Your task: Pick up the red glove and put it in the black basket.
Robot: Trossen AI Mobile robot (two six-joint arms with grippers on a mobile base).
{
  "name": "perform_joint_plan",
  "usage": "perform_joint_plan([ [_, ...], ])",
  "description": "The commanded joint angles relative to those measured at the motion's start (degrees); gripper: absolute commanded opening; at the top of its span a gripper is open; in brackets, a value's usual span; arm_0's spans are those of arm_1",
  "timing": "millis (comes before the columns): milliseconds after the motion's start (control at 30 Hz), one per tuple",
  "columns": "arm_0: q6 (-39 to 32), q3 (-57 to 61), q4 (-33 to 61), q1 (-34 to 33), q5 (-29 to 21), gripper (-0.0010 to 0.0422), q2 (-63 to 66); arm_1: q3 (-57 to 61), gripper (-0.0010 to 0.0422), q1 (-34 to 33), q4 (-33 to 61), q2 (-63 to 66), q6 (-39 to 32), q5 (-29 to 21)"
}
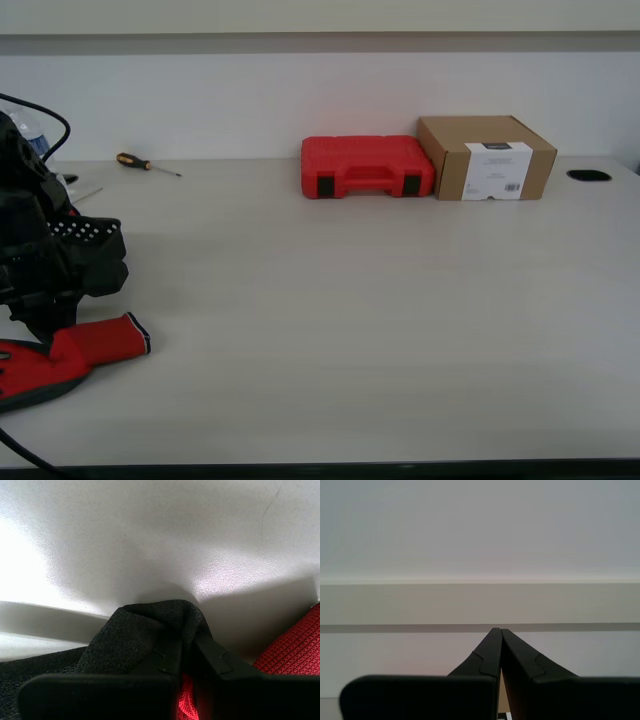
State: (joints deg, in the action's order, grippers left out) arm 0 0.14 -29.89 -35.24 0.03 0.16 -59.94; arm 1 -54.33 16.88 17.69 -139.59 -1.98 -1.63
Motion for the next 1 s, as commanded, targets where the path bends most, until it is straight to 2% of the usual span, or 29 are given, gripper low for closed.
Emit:
perform_joint_plan([
  [33,-0.2,0.0,-0.2,0.0,0.0,0.0000,0.0,0.2,-0.0002,-0.1,-2.1,0.9,-0.1,-0.9],
  [133,-0.2,0.0,-0.2,0.0,0.0,0.0001,0.0,1.5,-0.0002,-0.1,0.2,6.7,0.0,-0.9],
  [500,-0.2,0.0,1.4,0.0,0.0,0.0000,0.0,5.3,-0.0002,0.0,8.8,41.3,1.5,0.0],
  [567,-0.2,0.0,1.2,0.0,0.0,0.0000,0.0,4.9,-0.0002,0.1,8.9,44.4,1.5,4.6],
  [600,-0.2,0.0,1.6,0.0,0.2,0.0001,0.0,3.7,-0.0002,0.3,9.5,44.3,0.6,6.3],
  [767,-0.2,0.0,2.1,0.0,0.3,0.0000,0.0,-0.2,-0.0002,1.5,9.6,43.8,0.2,6.1],
  [1000,-0.2,0.0,2.4,0.0,0.3,0.0000,0.2,-6.2,-0.0002,2.3,10.3,34.8,-0.5,5.3],
])
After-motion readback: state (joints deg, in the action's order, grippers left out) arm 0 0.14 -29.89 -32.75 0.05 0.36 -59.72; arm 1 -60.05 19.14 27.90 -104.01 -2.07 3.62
